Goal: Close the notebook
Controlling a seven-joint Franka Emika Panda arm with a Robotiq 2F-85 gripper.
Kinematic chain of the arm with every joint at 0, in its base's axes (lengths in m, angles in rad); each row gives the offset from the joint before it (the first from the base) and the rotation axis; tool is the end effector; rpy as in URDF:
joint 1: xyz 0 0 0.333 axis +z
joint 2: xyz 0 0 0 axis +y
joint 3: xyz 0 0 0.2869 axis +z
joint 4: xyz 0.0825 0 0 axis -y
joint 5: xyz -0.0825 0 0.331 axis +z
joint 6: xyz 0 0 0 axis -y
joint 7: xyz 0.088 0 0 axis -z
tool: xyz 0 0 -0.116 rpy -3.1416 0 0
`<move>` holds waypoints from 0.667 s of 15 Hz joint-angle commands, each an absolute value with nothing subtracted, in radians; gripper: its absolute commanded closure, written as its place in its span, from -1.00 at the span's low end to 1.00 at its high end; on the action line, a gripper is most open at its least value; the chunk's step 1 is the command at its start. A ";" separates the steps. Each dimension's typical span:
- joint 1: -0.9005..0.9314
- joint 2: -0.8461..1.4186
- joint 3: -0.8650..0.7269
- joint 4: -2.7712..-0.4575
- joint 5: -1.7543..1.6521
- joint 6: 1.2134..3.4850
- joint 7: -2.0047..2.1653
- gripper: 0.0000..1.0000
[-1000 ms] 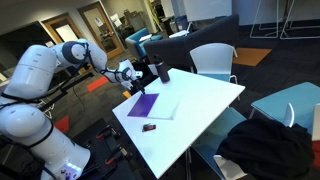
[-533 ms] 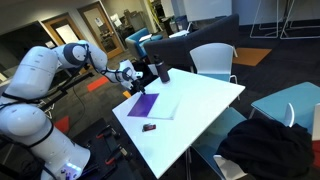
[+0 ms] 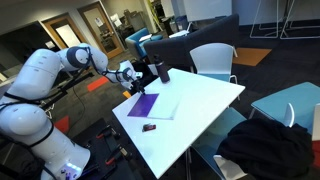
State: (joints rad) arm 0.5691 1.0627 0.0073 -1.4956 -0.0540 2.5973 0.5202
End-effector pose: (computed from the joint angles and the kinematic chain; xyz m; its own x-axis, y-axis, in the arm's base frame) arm 0.5318 0.3459 0.0572 0.9942 0.0977 0.0451 0.0978 -0.9952 0.0011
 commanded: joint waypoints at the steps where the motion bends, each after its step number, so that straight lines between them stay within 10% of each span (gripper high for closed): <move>1: 0.591 1.076 -0.014 -1.456 -0.039 2.567 0.552 -0.36; 10: 0.572 1.023 0.001 -1.512 -0.011 2.561 0.615 0.98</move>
